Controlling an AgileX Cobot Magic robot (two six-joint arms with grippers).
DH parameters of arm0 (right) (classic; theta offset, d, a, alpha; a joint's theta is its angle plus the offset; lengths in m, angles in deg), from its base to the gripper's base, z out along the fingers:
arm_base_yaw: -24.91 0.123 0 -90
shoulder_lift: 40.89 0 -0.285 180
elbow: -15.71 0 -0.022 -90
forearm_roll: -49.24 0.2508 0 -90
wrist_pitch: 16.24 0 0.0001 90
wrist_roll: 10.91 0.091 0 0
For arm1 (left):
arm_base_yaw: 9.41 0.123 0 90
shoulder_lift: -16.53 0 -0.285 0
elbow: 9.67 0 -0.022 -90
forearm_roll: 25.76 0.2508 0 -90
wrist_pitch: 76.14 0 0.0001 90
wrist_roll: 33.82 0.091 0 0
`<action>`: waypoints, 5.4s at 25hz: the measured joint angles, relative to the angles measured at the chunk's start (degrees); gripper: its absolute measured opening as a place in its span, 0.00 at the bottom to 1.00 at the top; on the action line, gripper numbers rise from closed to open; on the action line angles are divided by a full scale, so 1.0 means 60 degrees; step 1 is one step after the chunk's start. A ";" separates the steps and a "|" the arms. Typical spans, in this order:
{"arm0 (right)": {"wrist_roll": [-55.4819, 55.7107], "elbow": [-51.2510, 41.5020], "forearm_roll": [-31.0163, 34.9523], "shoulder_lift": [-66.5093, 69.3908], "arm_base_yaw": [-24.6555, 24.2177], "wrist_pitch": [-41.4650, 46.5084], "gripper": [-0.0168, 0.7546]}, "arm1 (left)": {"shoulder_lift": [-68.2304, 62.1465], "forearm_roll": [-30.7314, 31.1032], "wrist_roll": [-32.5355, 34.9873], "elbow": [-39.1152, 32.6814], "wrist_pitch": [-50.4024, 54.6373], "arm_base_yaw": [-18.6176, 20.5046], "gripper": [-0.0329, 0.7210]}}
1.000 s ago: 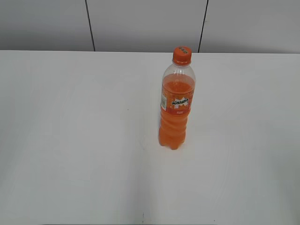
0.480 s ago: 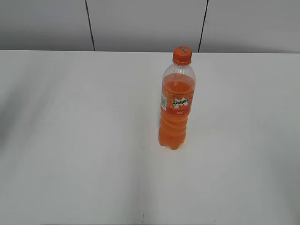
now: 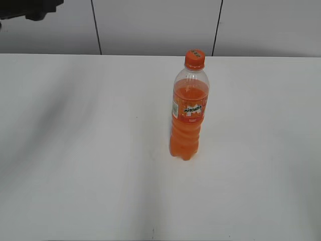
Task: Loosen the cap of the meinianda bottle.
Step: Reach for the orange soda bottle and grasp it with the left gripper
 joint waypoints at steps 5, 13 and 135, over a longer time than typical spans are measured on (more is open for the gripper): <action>0.0000 0.0000 0.0000 0.0000 0.0000 0.0000 0.75 | -0.0420 0.0076 0.0003 -0.0766 -0.2293 -0.0011 0.67; 0.0000 0.0000 0.0000 0.0000 0.0000 0.0000 0.75 | -0.2078 0.0954 -0.1472 -0.1980 -0.5114 -0.0011 0.67; 0.0000 0.0000 0.0009 0.0000 0.0000 -0.0008 0.75 | -1.0030 0.6704 -0.3481 0.1437 -1.0573 -0.2273 0.83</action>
